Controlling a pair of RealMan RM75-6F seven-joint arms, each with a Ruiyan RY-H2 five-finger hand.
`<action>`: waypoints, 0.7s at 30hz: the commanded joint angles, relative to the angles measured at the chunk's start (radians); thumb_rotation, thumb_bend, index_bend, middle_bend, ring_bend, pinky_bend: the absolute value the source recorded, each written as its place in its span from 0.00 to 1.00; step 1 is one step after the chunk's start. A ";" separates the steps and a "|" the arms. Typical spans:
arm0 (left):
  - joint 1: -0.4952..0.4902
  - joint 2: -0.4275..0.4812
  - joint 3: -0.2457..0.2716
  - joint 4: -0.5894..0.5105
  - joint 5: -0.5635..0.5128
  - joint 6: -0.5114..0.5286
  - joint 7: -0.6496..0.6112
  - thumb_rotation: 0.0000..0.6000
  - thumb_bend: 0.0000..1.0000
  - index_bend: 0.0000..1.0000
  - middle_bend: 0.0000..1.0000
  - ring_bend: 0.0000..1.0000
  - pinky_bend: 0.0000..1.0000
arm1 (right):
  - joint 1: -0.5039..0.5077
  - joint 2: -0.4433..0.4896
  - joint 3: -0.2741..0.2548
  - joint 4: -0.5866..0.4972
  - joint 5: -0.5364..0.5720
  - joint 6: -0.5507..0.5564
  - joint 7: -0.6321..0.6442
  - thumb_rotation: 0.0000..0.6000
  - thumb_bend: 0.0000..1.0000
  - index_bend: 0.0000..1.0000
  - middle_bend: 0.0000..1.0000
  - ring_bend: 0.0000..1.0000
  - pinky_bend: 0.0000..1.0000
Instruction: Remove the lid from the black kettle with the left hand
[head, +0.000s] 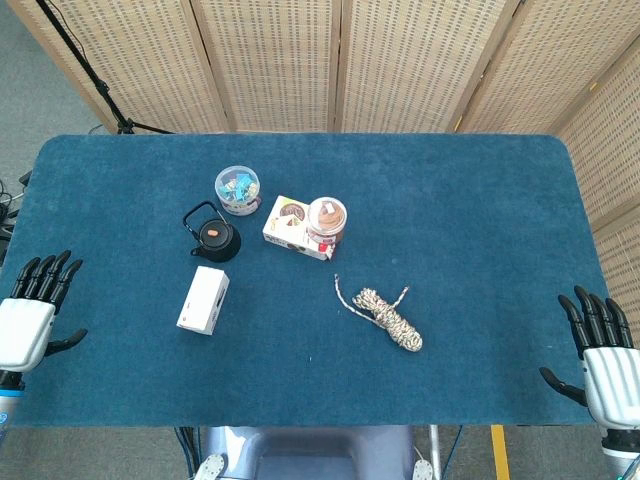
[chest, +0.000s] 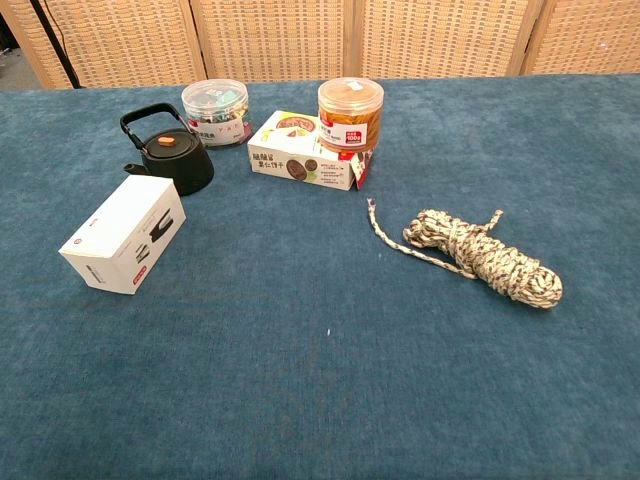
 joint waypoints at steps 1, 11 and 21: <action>0.001 0.001 0.000 -0.002 -0.006 -0.003 0.002 1.00 0.00 0.00 0.00 0.00 0.00 | 0.000 0.000 0.000 0.000 0.001 0.000 0.002 1.00 0.00 0.00 0.00 0.00 0.00; 0.001 0.003 0.001 -0.003 -0.014 -0.009 0.003 1.00 0.00 0.00 0.00 0.00 0.00 | 0.000 0.004 0.000 -0.004 0.000 0.000 0.007 1.00 0.00 0.00 0.00 0.00 0.00; -0.042 0.009 -0.011 -0.026 -0.027 -0.076 -0.042 1.00 0.00 0.00 0.00 0.00 0.00 | -0.002 0.007 0.007 -0.009 0.017 0.003 0.017 1.00 0.00 0.00 0.00 0.00 0.00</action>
